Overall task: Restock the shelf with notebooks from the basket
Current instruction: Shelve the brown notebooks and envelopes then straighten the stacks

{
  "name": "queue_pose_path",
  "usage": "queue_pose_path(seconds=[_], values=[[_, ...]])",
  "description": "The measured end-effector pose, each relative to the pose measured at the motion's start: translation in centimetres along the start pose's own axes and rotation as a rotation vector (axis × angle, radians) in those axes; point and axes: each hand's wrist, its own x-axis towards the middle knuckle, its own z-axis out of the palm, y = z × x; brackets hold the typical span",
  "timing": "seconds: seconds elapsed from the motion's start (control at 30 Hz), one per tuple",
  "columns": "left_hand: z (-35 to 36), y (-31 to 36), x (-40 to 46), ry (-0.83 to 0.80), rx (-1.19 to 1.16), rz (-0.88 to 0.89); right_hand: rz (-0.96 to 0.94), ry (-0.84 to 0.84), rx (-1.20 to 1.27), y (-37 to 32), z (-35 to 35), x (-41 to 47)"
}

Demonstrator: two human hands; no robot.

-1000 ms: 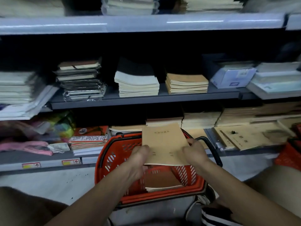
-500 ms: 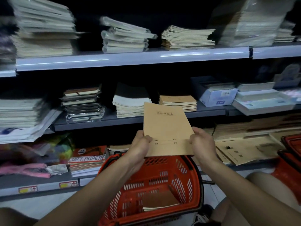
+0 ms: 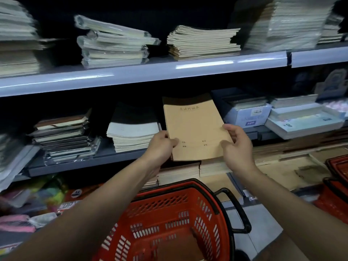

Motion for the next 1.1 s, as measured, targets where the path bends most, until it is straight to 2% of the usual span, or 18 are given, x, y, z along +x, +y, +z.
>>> queue_pose_path(seconds=[0.23, 0.4, 0.53, 0.63, 0.77, 0.87, 1.0, 1.1], values=[[0.6, 2.1, 6.4, 0.047, 0.029, -0.017, -0.03, 0.009, -0.024, 1.6, 2.0, 7.3], [0.7, 2.5, 10.8, 0.059, 0.051, 0.048, -0.048, -0.023, -0.071, 3.1, 3.3, 11.9], [0.9, 2.4, 13.5, 0.154, 0.098, 0.088, -0.066, -0.016, -0.156, 3.9, 3.9, 14.5], [1.3, 2.1, 14.0, 0.233, 0.288, 0.197, -0.058, -0.005, -0.229, 4.5, 4.5, 16.0], [1.7, 1.3, 13.8, 0.239, 0.585, 0.309, -0.106, -0.046, -0.396, 5.8, 4.8, 16.5], [1.8, 1.1, 13.7, 0.239, 0.706, 0.329, -0.203, -0.096, -0.55, 6.5, 4.9, 16.1], [2.0, 1.1, 12.7, 0.202, 0.899, 0.324, -0.272, -0.111, -0.573, 6.8, 4.7, 15.9], [2.4, 0.8, 12.0, 0.191, 0.988, 0.355, -0.264, -0.23, -0.632, 6.7, 4.6, 16.0]])
